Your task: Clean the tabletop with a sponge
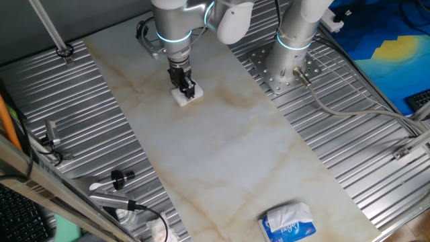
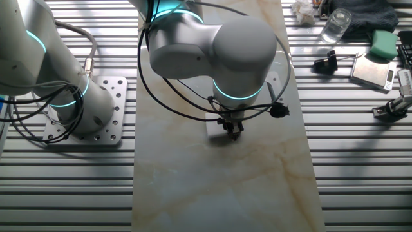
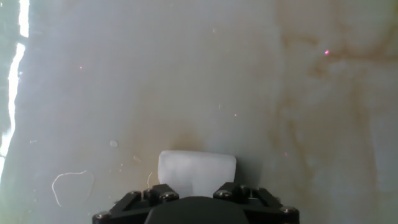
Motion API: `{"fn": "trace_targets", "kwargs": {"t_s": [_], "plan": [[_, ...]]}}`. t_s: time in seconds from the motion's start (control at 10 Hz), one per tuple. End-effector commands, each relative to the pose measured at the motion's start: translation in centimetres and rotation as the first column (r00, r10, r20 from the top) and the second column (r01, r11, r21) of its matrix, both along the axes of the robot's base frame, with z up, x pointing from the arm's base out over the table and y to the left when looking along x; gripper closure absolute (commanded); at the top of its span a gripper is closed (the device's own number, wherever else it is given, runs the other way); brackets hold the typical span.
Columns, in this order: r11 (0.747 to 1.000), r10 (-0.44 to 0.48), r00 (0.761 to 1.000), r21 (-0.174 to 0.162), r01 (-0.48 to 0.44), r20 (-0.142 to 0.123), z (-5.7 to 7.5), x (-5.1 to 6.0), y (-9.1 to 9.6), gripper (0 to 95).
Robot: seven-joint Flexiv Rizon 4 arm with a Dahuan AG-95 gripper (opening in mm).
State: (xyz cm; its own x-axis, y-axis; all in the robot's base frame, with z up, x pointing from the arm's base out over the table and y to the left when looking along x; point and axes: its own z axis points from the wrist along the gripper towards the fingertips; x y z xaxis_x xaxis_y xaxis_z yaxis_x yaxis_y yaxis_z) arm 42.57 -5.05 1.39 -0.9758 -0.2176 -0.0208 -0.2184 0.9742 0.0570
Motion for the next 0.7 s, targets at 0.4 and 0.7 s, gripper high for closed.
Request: {"fn": "trace_targets", "kwargs": {"t_s": [0.4,0.7], "plan": [[1.0,0.006,1.0,0.0,-0.006,-0.003,-0.04,-0.4,0.05,38.0],[1.0,0.016,1.0,0.0,-0.016,0.005,-0.2,-0.39,0.05,19.0]]}}
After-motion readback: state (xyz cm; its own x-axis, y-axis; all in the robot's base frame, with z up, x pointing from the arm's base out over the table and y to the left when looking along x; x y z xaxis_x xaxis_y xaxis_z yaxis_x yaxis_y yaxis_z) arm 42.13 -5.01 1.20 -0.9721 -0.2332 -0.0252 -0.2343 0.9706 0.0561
